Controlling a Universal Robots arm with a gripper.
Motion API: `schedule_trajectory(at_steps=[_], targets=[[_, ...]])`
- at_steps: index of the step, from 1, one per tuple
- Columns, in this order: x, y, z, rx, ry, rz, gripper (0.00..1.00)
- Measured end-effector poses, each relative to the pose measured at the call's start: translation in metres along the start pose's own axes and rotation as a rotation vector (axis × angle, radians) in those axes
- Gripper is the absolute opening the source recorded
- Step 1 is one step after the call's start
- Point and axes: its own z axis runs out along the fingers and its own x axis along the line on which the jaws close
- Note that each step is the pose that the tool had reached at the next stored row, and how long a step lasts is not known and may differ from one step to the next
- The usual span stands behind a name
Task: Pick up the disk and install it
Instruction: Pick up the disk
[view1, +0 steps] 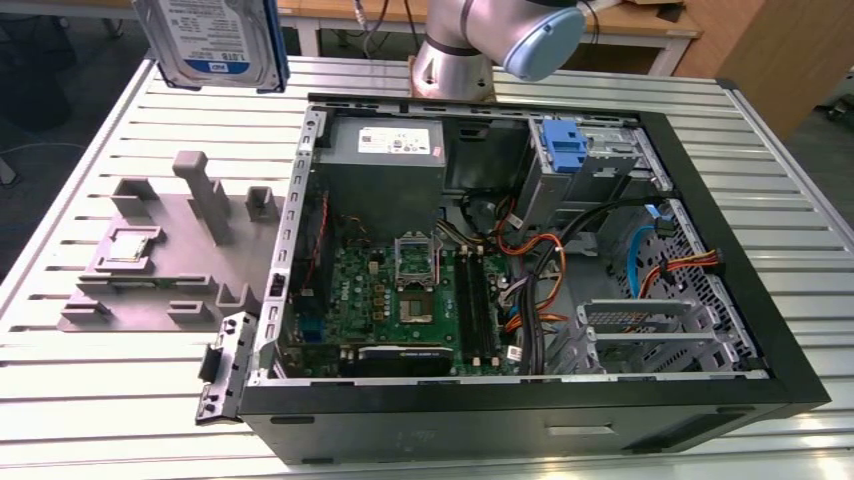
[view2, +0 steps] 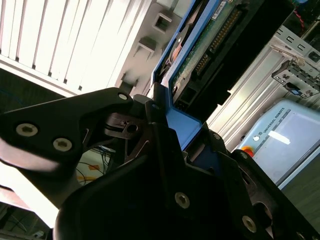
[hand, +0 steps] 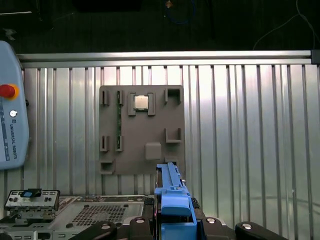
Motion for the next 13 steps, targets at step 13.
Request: schedule_trajectory(at_steps=[13], targets=[[-0.0005,-0.0140,-0.0004,0.0000,0.0000,0.000,0.37]])
